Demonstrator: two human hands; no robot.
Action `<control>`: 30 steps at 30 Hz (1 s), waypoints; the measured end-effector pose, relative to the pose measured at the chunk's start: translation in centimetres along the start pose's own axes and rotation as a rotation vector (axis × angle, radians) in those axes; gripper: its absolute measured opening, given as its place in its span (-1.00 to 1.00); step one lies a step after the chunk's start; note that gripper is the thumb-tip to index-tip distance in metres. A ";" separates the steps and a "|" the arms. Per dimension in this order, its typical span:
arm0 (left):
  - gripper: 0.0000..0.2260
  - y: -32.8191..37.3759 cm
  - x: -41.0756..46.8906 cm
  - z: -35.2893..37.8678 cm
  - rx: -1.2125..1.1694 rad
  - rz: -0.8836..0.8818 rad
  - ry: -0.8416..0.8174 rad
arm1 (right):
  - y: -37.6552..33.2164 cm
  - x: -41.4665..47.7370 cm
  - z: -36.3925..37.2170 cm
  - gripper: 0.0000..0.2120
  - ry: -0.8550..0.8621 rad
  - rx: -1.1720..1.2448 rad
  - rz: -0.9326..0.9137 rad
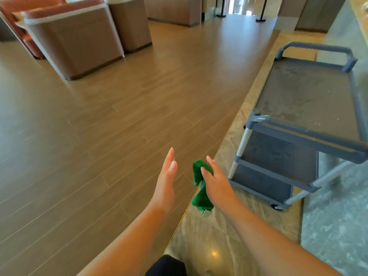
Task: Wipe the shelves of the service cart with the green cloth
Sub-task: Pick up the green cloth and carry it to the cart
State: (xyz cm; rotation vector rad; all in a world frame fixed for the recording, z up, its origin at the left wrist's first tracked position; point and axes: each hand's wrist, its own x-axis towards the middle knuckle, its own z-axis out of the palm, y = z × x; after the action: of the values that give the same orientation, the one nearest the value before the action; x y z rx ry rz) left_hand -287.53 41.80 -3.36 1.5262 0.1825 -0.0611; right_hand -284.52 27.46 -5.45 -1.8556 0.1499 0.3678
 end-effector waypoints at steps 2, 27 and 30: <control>-0.07 -0.1 2.8 -0.5 0.004 -0.001 -0.008 | -0.3 2.5 0.3 -0.51 -0.001 -0.003 0.012; 0.07 3.0 37.8 -11.4 -0.063 -0.037 -0.142 | -10.3 34.1 6.0 -0.54 0.163 0.099 0.183; -0.02 3.1 41.5 -10.9 -0.041 -0.054 -0.159 | -10.5 37.6 5.5 -0.54 0.159 0.118 0.185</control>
State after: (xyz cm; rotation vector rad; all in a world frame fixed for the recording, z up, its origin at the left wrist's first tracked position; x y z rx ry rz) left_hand -247.06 55.86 -7.21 1.4686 0.0974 -0.2201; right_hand -247.08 39.02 -9.63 -1.7582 0.4451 0.3305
